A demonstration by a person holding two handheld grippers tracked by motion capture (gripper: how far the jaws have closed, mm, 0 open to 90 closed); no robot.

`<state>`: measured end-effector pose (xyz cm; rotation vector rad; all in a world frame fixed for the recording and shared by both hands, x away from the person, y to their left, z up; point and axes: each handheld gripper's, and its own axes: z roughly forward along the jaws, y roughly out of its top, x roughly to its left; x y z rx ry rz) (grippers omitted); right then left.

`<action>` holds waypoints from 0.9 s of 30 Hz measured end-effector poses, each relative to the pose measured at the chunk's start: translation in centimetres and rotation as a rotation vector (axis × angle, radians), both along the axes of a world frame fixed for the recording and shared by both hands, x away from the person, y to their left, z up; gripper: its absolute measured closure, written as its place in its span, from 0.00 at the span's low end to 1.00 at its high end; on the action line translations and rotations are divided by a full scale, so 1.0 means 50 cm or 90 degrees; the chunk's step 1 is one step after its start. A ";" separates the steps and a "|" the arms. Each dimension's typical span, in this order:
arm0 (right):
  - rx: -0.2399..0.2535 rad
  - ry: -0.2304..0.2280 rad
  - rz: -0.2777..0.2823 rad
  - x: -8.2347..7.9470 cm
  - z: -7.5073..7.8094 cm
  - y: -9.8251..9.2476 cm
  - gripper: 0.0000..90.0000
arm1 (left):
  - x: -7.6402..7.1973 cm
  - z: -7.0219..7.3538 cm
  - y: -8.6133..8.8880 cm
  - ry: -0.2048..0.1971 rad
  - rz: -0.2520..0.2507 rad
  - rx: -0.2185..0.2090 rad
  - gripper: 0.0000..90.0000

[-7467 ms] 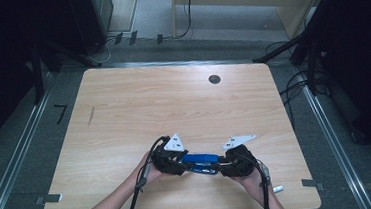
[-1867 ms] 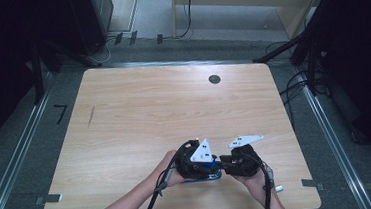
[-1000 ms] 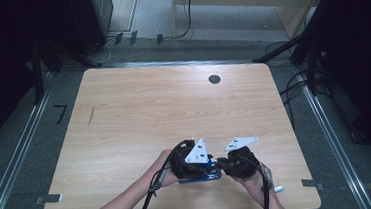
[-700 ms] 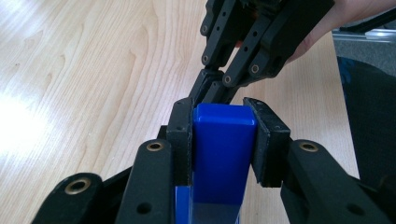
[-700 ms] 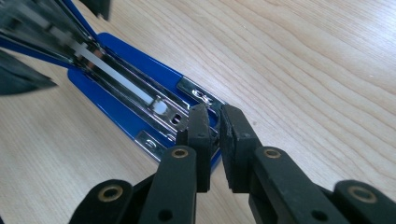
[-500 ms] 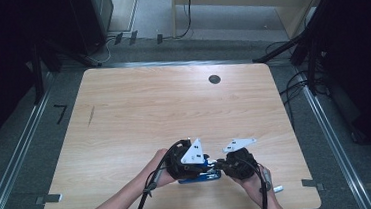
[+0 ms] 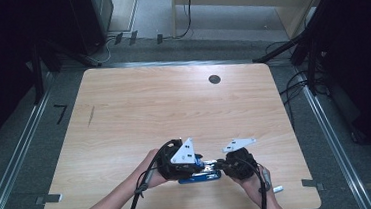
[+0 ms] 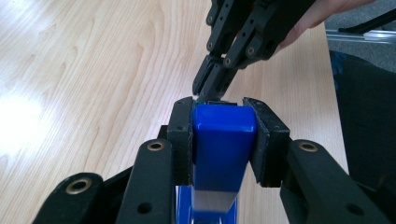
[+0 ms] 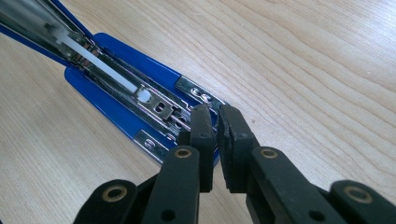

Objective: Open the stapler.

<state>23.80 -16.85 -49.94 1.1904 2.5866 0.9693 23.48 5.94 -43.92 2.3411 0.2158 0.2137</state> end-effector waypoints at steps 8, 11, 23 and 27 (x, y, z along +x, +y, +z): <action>0.001 0.000 -0.003 0.000 -0.001 0.001 0.95 | -0.008 0.002 0.035 0.002 0.020 -0.009 0.74; -0.001 0.000 -0.004 0.000 0.000 0.002 0.95 | -0.011 0.002 0.050 0.004 0.025 -0.011 0.74; -0.006 -0.002 -0.008 0.000 -0.001 0.003 0.95 | -0.015 -0.009 0.102 0.033 0.057 -0.022 0.73; -0.006 -0.002 -0.006 0.001 -0.001 0.003 0.95 | -0.015 -0.014 0.116 0.045 0.066 -0.020 0.73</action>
